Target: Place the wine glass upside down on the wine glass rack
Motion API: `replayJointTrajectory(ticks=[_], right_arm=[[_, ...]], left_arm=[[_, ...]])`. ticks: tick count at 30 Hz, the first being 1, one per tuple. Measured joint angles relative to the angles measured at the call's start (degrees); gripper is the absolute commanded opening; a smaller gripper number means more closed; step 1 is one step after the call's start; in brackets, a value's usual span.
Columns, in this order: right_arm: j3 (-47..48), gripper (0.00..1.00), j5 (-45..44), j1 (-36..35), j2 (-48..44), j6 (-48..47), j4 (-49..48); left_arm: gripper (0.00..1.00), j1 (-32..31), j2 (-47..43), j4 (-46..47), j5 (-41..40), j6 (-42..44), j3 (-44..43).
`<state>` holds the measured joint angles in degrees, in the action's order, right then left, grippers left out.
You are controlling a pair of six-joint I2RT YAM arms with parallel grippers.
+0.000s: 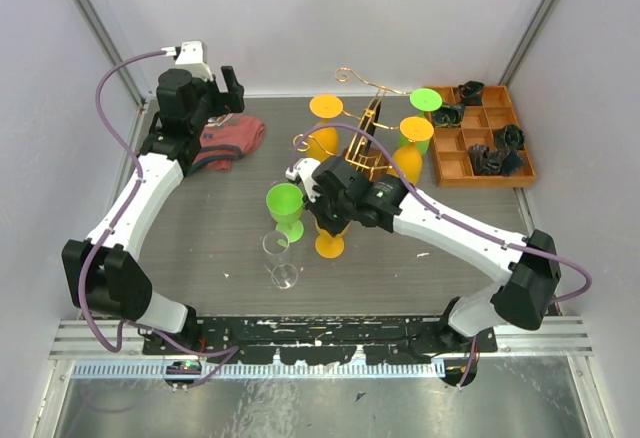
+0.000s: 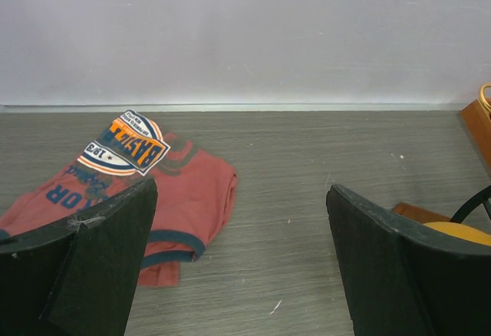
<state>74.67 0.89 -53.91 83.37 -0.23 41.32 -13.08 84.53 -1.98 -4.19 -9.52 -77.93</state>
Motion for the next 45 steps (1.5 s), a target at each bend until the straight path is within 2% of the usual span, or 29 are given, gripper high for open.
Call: replayJointTrajectory(ticks=[8,16,22,29,37,45], right_arm=[[2.1,0.01,-2.9,0.0,-2.3,0.5,7.0],[17.1,0.01,-5.6,0.0,-4.6,2.0,16.1],[25.1,0.01,-7.2,0.0,-11.4,2.4,13.9],[27.3,0.01,-6.9,0.0,-15.6,0.6,5.6],[16.2,0.01,-5.6,0.0,-18.3,-4.0,-15.0],[5.9,0.01,-9.2,0.2,-15.3,-16.6,-40.8]], left_arm=[[0.98,-0.2,0.0,-1.1,0.3,0.0,-0.5],[0.98,-1.1,0.3,-7.6,1.6,-1.1,-8.5],[0.98,-1.2,0.3,-12.7,1.0,-5.6,-14.1],[0.98,-1.2,0.2,-16.2,-3.8,-14.1,-16.0],[0.98,-1.2,-5.4,-16.4,-10.4,-33.6,-12.7],[0.98,-1.2,-10.4,-16.5,-13.3,-51.4,-11.0]])
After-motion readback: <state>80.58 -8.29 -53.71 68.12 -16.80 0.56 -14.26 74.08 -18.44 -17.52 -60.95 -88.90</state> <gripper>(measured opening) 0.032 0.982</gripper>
